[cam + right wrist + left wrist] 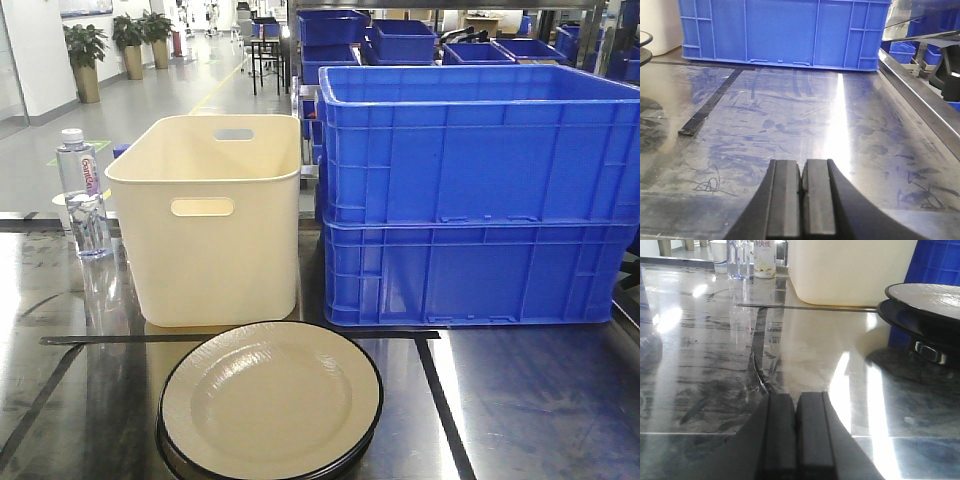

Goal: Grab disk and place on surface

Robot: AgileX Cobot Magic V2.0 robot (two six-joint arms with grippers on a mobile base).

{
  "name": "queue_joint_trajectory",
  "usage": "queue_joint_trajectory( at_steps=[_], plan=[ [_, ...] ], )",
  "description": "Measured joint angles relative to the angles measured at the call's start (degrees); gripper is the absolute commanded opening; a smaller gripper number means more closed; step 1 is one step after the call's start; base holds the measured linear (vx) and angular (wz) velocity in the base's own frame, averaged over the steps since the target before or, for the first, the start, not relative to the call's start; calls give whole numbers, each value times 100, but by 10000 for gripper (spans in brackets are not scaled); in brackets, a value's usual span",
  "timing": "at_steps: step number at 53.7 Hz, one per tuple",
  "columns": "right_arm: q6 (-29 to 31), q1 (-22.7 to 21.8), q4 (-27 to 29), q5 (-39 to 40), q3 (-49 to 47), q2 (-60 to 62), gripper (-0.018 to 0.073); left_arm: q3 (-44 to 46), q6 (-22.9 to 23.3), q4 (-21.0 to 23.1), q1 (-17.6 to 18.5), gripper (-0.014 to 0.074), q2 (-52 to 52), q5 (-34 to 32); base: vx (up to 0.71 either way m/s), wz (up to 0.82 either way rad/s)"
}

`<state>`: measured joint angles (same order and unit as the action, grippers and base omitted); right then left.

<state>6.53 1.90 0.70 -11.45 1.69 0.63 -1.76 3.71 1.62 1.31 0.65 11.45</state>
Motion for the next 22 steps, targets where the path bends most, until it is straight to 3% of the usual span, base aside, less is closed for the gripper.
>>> queue_joint_trajectory(
  at_steps=[22],
  plan=[
    [0,0,0,0,0,5,-8,0,0,0,0,-8,0,0,0,0]
  ],
)
